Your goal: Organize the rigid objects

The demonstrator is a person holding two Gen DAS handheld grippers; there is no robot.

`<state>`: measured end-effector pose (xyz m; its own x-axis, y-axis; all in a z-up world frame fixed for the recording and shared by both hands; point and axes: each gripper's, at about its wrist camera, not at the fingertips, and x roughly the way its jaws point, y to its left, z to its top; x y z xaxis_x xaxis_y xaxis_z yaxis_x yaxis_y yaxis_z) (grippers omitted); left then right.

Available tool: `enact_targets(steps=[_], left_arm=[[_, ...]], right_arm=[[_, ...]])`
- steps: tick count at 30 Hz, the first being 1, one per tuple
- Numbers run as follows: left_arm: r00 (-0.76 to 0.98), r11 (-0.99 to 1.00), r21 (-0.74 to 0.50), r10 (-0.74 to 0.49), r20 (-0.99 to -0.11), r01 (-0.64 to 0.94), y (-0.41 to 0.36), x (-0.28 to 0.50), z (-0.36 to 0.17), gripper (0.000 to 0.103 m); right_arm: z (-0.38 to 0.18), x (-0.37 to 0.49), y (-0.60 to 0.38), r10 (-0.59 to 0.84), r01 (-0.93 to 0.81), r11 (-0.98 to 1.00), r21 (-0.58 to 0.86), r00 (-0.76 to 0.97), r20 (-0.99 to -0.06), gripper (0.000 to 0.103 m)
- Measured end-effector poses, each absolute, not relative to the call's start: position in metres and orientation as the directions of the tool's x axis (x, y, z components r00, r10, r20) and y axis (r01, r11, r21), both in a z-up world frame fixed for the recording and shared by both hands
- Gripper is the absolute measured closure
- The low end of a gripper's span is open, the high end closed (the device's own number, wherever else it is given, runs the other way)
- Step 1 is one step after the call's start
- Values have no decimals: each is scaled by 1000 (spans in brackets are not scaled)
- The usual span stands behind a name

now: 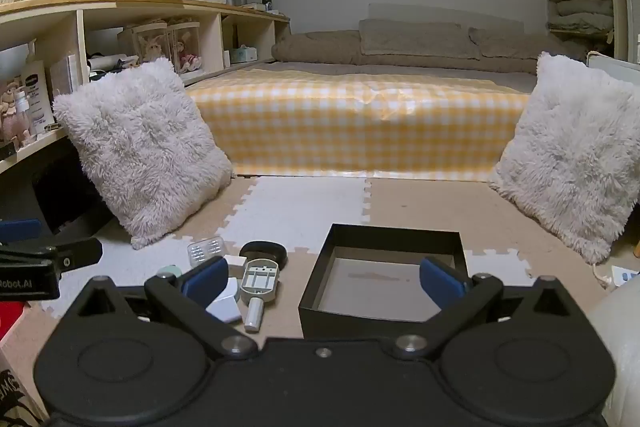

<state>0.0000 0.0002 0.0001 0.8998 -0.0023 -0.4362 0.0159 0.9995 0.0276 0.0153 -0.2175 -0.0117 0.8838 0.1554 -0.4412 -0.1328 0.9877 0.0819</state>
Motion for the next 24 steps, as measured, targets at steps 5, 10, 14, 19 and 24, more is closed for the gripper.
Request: enact_targets(steps=[5,10,14,19,24], left_arm=[[899,1000,26,-2,-437,15,1,0,0,0],[899,1000,26,0,-438,13,4,1,0,0],[900,999,31,-1,-435,16,0,0,0,0],[900,999,32,0,-436,16,0,0,0,0],[900,999,31,-1,-435,16,0,0,0,0]], right_arm=[[-12,15,-217,154,-132,988,81,883,-443,0],[-13,15,-217,155,-133,988,80,883,-443,0],[-13,16,-217,154,-133,988,79,883,-443,0],[-13,16,-216,153,-133,988,78,883,-444,0],[-13,16,-216,153,-133,988,77,883,-444,0]])
